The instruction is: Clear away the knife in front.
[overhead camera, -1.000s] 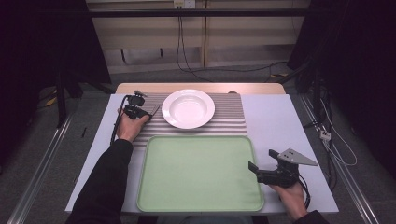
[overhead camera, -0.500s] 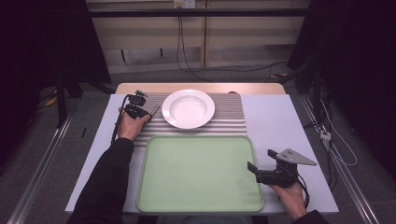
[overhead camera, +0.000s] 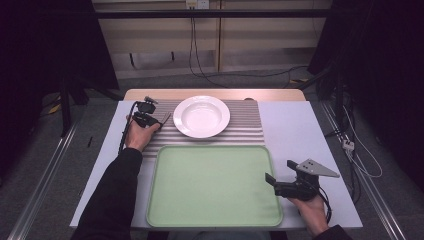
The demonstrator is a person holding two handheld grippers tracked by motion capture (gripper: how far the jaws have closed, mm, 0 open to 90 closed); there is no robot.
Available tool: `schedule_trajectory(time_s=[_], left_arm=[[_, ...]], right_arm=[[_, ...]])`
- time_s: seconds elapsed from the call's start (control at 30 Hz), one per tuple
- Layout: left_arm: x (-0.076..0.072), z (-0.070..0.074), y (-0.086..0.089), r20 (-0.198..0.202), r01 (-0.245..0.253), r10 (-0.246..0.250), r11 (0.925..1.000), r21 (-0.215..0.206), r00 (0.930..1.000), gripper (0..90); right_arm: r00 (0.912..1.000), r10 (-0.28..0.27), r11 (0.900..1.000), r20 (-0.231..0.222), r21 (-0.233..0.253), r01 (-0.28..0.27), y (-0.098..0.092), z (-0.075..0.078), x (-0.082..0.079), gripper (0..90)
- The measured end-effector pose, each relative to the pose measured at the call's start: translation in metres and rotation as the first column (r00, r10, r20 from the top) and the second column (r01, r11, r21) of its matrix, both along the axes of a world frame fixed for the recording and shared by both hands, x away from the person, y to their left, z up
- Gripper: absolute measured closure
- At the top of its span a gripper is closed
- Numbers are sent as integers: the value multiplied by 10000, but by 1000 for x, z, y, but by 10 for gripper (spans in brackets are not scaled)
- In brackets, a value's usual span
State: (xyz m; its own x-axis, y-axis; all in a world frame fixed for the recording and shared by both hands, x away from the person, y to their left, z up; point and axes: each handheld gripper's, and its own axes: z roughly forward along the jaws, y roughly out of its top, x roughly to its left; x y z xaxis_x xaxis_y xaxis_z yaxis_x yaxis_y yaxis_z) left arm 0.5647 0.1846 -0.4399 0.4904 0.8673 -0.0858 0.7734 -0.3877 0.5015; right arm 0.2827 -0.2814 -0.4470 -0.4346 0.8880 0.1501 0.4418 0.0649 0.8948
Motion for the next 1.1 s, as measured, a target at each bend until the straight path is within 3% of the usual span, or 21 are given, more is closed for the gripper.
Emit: schedule_trajectory(time_s=[0.47,0.67,0.9,1.1], left_arm=[[-9,13,6,173,178,-172,9994,-300,9997,799],[-19,19,11,425,312,-285,9974,-651,9987,798],[-31,30,11,683,341,-292,9969,-713,9972,798],[-44,43,4,942,715,-644,9947,-736,9935,798]], right_arm=[[10000,-35,10000,-8,1,35,-1,0,0,29],[10000,-33,10000,-10,7,33,0,0,0,29],[10000,-44,10000,-10,-5,44,0,0,0,29],[10000,-27,10000,-15,-3,27,0,0,0,31]])
